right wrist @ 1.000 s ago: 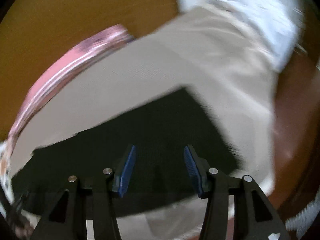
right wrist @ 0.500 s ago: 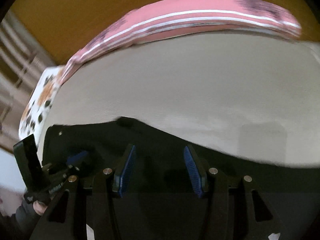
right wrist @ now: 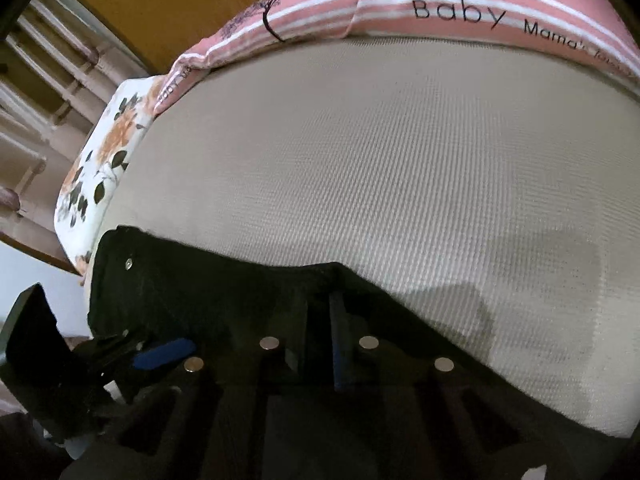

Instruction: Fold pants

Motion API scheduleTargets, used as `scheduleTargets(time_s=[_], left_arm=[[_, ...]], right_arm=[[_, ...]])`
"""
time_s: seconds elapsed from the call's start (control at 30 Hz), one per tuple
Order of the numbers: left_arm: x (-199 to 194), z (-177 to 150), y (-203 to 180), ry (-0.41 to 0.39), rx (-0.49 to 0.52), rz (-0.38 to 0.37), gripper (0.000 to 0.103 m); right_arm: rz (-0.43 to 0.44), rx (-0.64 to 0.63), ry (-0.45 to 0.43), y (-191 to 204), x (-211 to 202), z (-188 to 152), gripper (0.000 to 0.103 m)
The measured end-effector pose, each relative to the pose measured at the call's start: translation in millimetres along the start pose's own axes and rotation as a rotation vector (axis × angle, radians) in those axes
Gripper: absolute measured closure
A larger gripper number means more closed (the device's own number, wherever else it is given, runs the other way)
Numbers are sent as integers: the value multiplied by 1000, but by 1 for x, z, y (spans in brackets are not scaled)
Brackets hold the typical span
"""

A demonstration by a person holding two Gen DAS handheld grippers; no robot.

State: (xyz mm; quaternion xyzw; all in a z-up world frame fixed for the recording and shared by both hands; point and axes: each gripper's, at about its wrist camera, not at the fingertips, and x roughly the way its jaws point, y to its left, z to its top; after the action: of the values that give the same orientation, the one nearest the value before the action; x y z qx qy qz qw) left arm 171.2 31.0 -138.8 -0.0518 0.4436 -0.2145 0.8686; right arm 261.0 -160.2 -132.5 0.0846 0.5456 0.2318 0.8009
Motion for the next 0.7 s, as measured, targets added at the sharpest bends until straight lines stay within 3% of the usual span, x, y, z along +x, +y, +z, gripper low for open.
scheduleTargets(time_s=[0.23,0.37,0.53,0.7], left_arm=[[1,0,-2,-9,12,21,73],[-5,4,-10,9,8,51,71],[-21,7,-32,-12,69,53,66],[-15,-1,-52,45,146,67,63]], right_arm=[[-59,-9,-28,0,10,3,91],[-60,10,-81,0,-11,-2,65],[-92,49,-192,-6,-55,-33,65],[-163,121,-186,-33,-77,-84,64]])
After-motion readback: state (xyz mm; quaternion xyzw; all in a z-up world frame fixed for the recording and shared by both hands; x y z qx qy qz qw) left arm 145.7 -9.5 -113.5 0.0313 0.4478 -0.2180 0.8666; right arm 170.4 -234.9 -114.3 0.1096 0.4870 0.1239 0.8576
